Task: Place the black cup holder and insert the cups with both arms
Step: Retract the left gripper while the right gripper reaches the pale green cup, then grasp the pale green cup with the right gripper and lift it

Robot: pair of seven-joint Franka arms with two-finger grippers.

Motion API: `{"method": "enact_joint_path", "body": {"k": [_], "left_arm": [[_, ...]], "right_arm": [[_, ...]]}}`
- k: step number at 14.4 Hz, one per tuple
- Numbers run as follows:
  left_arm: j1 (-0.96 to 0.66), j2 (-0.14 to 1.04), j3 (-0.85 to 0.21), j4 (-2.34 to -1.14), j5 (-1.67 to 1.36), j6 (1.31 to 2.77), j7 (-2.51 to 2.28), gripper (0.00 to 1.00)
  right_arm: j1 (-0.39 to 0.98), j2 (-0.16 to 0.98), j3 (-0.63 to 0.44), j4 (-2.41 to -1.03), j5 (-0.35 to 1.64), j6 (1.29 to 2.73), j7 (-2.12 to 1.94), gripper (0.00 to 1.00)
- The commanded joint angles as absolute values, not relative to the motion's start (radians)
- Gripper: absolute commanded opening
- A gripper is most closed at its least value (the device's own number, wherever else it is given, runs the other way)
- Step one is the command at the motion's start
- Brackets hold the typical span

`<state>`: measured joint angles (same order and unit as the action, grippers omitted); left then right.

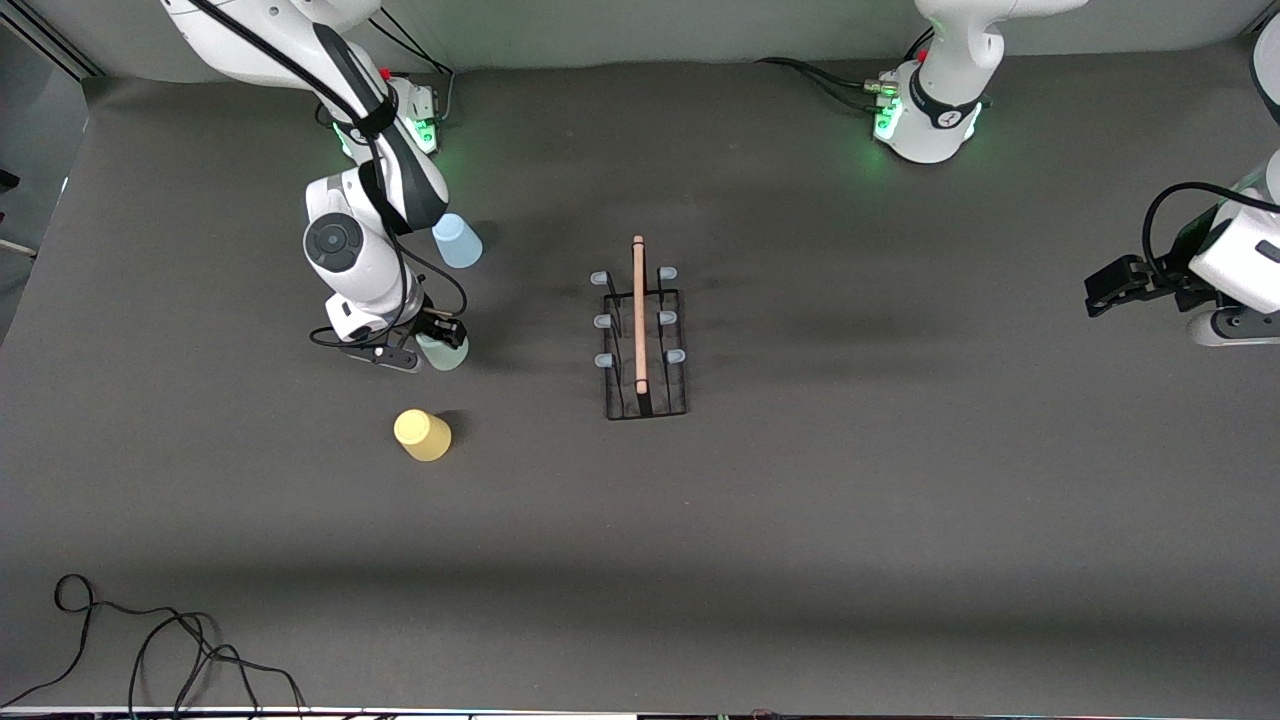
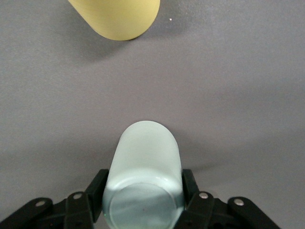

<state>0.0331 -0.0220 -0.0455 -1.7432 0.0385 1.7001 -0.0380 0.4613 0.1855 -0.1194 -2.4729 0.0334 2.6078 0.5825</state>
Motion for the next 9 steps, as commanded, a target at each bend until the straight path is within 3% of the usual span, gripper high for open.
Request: {"method": "enact_joint_path", "body": {"k": [1, 6, 9], "left_arm": [[0.029, -0.031, -0.046, -1.738, 0.040, 1.690, -0.017, 1.00], [0.035, -0.025, -0.045, -1.735, -0.005, 1.701, -0.014, 1.00], [0.041, -0.026, -0.040, -1.733, -0.005, 1.695, 0.011, 1.00]], "right_arm": [[0.463, 0.164, -0.123, -2.474, 0.043, 2.577, 0.546, 0.00], [0.463, 0.010, -0.127, -2.430, 0.046, 2.363, 0.564, 0.00], [0.474, -0.060, -0.115, -2.375, 0.187, 2.263, 0.578, 0.00]]}}
